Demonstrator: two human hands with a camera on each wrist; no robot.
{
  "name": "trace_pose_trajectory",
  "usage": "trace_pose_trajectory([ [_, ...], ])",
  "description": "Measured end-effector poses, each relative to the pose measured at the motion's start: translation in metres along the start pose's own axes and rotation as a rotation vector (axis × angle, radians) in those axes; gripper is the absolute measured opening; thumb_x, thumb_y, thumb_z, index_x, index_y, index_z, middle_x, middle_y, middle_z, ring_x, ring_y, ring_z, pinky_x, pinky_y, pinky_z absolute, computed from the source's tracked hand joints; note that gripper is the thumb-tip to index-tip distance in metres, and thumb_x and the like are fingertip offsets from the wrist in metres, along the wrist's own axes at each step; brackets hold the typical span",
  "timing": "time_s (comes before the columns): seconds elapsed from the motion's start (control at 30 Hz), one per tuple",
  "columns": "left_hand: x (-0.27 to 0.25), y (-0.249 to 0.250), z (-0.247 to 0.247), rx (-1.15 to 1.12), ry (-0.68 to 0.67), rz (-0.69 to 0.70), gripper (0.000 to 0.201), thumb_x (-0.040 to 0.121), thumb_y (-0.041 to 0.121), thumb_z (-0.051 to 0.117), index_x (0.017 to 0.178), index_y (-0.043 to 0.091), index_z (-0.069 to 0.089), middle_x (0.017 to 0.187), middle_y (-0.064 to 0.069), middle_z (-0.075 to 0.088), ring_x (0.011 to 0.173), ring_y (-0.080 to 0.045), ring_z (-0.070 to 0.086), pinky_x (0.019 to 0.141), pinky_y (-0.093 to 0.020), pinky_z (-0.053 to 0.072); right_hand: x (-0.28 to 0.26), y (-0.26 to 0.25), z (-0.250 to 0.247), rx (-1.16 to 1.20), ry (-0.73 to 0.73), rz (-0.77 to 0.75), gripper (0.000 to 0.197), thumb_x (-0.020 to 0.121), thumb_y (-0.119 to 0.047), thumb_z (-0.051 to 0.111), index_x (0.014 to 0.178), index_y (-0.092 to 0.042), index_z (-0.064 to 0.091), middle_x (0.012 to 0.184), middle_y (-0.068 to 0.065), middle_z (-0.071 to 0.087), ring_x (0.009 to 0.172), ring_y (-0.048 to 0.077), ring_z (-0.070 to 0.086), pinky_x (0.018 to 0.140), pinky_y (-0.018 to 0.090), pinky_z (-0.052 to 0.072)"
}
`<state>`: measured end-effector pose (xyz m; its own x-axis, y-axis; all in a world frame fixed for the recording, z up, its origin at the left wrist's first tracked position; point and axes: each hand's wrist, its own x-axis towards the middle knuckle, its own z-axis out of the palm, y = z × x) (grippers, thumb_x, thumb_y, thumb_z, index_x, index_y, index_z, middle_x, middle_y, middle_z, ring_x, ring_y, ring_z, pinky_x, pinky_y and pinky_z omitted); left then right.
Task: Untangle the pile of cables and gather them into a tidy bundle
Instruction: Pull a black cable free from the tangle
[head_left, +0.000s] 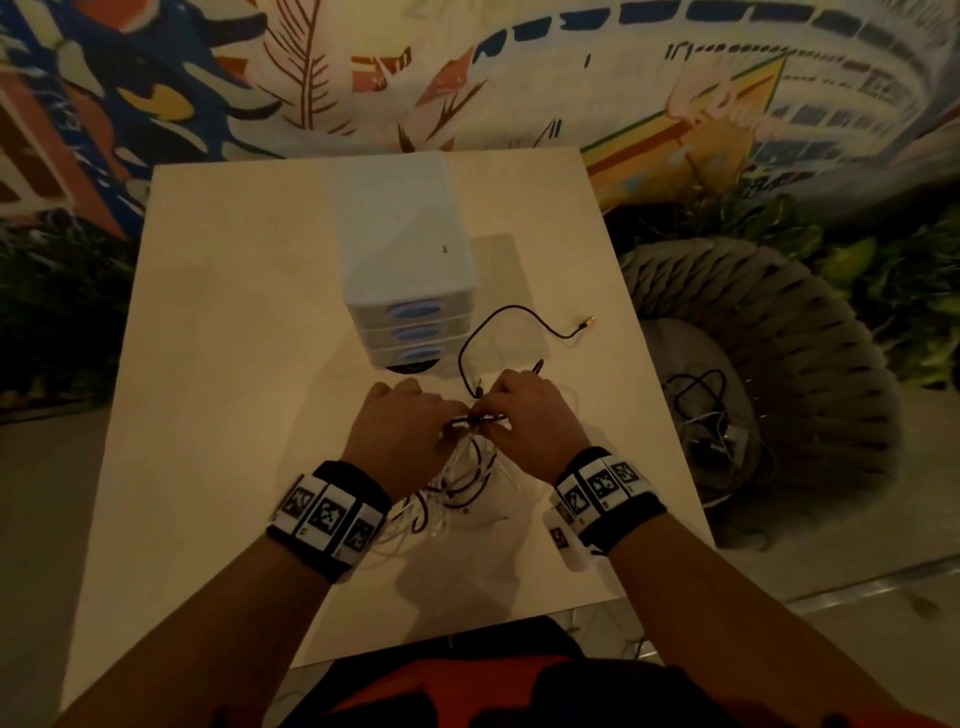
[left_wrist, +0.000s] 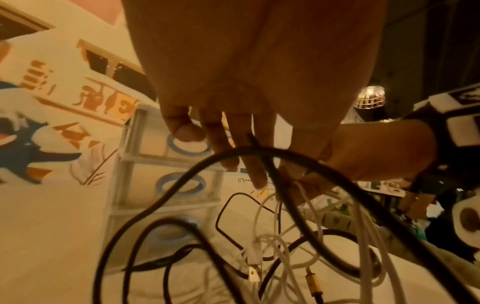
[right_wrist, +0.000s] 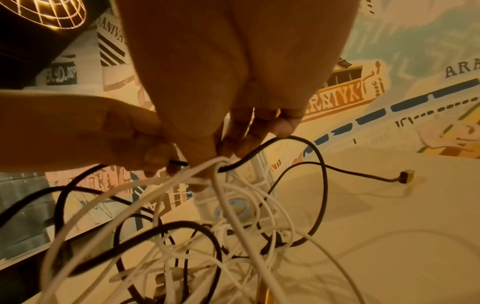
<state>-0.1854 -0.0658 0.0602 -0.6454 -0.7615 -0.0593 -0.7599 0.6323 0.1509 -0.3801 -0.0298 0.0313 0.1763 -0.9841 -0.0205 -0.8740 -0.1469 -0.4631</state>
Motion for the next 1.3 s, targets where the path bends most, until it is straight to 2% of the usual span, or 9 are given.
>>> trace_pose_trajectory([
  [0.2, -0.003, -0.008, -0.003, -0.148, 0.096, -0.127, 0.031, 0.096, 0.037, 0.044, 0.094, 0.027, 0.074, 0.078, 0.002, 0.072, 0.069, -0.028, 0.062, 0.065, -0.034, 0.042, -0.013, 0.019, 0.004, 0.183, -0.024, 0.138, 0.018, 0.094, -0.029, 0.069, 0.11, -0.025, 0.076, 0.098, 0.0, 0.056, 0.091, 0.018, 0.058, 0.081, 0.028, 0.046],
  [0.27, -0.007, -0.012, -0.003, -0.236, 0.119, -0.211, 0.026, 0.103, 0.032, 0.042, 0.101, 0.023, 0.066, 0.083, 0.001, 0.069, 0.068, -0.026, 0.062, 0.06, -0.037, 0.049, -0.023, 0.03, 0.007, 0.186, 0.003, 0.194, 0.017, 0.094, -0.03, 0.069, 0.108, -0.024, 0.077, 0.094, -0.003, 0.055, 0.091, 0.017, 0.059, 0.081, 0.031, 0.049],
  [0.37, -0.008, -0.013, -0.009, -0.401, 0.168, -0.296, 0.016, 0.108, 0.027, 0.04, 0.11, 0.019, 0.054, 0.086, 0.004, 0.057, 0.057, -0.006, 0.05, 0.05, -0.026, 0.036, -0.031, 0.042, 0.008, 0.122, 0.039, 0.232, 0.017, 0.094, -0.035, 0.069, 0.106, -0.027, 0.078, 0.092, 0.0, 0.064, 0.091, 0.022, 0.061, 0.081, 0.04, 0.05],
  [0.57, -0.007, -0.001, -0.016, -0.699, 0.241, -0.372, 0.006, 0.108, 0.022, 0.039, 0.106, 0.021, 0.045, 0.069, 0.003, 0.049, 0.054, -0.005, 0.047, 0.049, -0.024, 0.026, -0.03, 0.038, 0.001, 0.119, 0.058, 0.193, 0.038, 0.092, -0.047, 0.043, 0.111, -0.035, 0.075, 0.108, -0.004, 0.067, 0.106, 0.021, 0.057, 0.091, 0.044, 0.044],
  [0.77, -0.009, 0.004, -0.025, -0.724, 0.352, -0.251, 0.009, 0.105, 0.026, 0.039, 0.105, 0.022, 0.047, 0.07, 0.008, 0.046, 0.062, -0.01, 0.045, 0.055, -0.032, 0.033, -0.005, 0.006, -0.012, 0.007, 0.063, 0.011, 0.029, 0.099, -0.047, 0.054, 0.109, -0.031, 0.076, 0.097, -0.002, 0.07, 0.089, 0.024, 0.062, 0.074, 0.035, 0.041],
  [0.87, -0.009, 0.002, -0.032, -0.417, 0.428, -0.299, 0.019, 0.089, 0.028, 0.046, 0.104, 0.02, 0.056, 0.092, 0.003, 0.058, 0.087, -0.021, 0.051, 0.071, -0.039, 0.04, 0.005, 0.003, -0.016, 0.057, 0.044, 0.013, 0.033, 0.099, -0.041, 0.053, 0.106, -0.021, 0.078, 0.09, 0.005, 0.073, 0.083, 0.029, 0.064, 0.072, 0.043, 0.05],
  [1.0, -0.008, 0.006, -0.049, -0.076, 0.319, -0.132, 0.057, 0.079, 0.028, 0.056, 0.135, 0.021, 0.056, 0.127, -0.003, 0.061, 0.118, -0.03, 0.052, 0.093, -0.046, 0.039, 0.009, -0.01, -0.026, 0.178, 0.0, 0.038, 0.028, 0.103, -0.038, 0.053, 0.115, -0.021, 0.073, 0.107, 0.004, 0.075, 0.098, 0.026, 0.067, 0.084, 0.04, 0.051],
  [1.17, 0.007, 0.007, -0.041, -0.148, 0.087, -0.055, 0.045, 0.098, 0.039, 0.032, 0.117, 0.022, 0.069, 0.103, -0.002, 0.073, 0.088, -0.03, 0.068, 0.074, -0.041, 0.054, 0.011, -0.013, -0.021, 0.312, 0.018, -0.02, 0.031, 0.103, -0.034, 0.049, 0.119, -0.019, 0.069, 0.113, 0.004, 0.074, 0.099, 0.025, 0.068, 0.081, 0.038, 0.053],
  [1.3, 0.002, 0.003, -0.043, -0.216, 0.243, -0.061, 0.032, 0.1, 0.031, 0.042, 0.106, 0.018, 0.072, 0.094, -0.005, 0.073, 0.074, -0.031, 0.067, 0.062, -0.04, 0.055, 0.01, -0.004, -0.012, 0.304, -0.076, 0.082, 0.02, 0.104, -0.03, 0.054, 0.108, -0.016, 0.068, 0.103, 0.005, 0.072, 0.095, 0.024, 0.066, 0.073, 0.027, 0.039],
])
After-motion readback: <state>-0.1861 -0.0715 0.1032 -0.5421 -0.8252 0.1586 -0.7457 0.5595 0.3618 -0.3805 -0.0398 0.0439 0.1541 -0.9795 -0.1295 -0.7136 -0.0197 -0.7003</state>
